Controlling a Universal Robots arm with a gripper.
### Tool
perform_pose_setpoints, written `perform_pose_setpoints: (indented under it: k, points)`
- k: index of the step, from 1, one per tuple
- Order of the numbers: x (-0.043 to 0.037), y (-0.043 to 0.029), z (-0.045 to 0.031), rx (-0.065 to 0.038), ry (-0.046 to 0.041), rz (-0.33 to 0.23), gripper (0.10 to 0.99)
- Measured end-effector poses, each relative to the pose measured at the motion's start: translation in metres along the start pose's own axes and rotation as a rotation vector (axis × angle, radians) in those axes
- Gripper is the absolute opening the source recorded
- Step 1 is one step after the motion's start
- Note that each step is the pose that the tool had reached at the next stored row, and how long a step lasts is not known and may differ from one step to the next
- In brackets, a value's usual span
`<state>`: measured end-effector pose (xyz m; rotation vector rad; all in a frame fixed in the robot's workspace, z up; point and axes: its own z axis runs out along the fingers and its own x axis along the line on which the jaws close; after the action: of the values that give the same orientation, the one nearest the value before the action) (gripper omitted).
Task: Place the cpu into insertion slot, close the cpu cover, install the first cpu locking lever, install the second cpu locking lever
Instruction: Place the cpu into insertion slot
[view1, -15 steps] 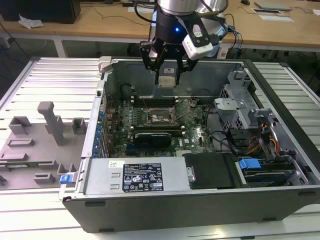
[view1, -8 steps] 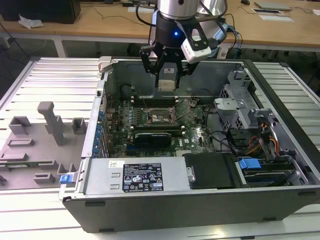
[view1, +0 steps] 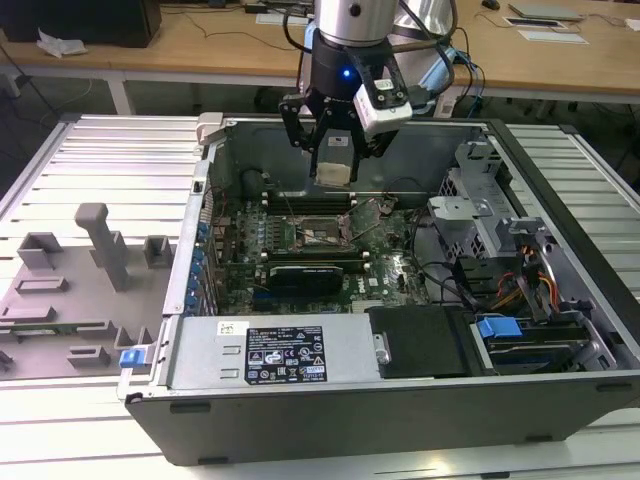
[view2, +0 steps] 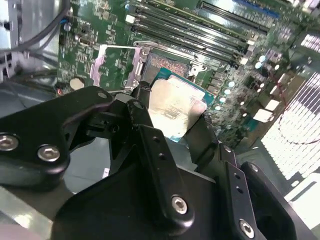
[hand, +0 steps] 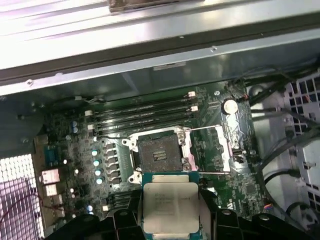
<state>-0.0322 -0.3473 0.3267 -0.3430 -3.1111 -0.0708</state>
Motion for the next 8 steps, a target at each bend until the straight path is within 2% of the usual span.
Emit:
perform_pose_setpoints:
  k: [2, 8]
  points:
    - [0.0000, -0.0001, 0.0024, -0.001, -0.0029, 0.066, 0.541]
    - [-0.0001, -0.0002, 0.0046, -0.001, -0.0080, 0.173, 0.541]
